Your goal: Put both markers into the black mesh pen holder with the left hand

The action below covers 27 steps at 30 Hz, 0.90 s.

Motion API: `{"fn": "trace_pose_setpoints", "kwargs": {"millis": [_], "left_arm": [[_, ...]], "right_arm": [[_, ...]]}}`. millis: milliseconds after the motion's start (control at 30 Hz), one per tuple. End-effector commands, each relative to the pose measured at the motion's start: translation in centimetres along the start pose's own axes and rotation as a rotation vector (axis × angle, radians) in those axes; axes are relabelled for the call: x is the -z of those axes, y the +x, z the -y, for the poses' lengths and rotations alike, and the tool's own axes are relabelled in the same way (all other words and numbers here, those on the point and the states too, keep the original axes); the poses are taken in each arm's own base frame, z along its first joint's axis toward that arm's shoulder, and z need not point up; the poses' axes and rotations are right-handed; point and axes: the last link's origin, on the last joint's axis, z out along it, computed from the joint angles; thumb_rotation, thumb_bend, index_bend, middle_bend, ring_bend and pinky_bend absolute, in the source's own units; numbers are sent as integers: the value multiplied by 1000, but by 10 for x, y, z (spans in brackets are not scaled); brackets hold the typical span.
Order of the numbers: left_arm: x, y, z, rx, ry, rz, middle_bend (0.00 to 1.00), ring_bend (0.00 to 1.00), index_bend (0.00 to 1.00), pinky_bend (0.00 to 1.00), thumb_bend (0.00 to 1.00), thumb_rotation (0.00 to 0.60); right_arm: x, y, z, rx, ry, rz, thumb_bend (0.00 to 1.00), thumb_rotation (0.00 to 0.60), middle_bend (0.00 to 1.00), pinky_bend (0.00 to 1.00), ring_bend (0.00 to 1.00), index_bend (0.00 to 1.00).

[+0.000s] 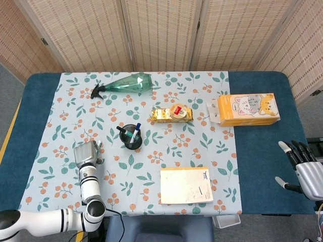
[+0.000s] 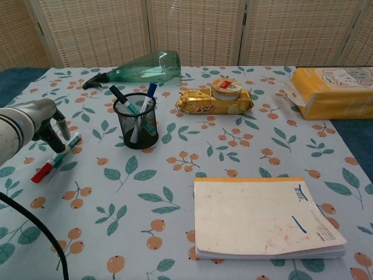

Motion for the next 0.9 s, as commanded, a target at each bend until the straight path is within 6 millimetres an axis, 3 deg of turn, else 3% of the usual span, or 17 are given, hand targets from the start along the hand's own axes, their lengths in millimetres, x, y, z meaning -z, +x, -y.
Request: {"fn": "trace_pose_setpoints", "kwargs": {"millis": [33, 533, 900], "left_arm": [[-1, -1, 0, -6, 4, -1, 1000, 974, 467, 1000, 377, 600], [-16, -5, 12, -26, 68, 8, 1000, 974, 456, 1000, 377, 600], [-19, -8, 3, -17, 123, 72, 1000, 964, 445, 1000, 376, 600]], "right_arm": [[1, 1, -1, -1, -1, -6, 188, 600, 82, 0, 40, 37], [3, 1, 0, 1, 2, -8, 188, 600, 82, 0, 40, 37], [5, 4, -2, -7, 3, -18, 188, 600, 82, 0, 40, 37]]}}
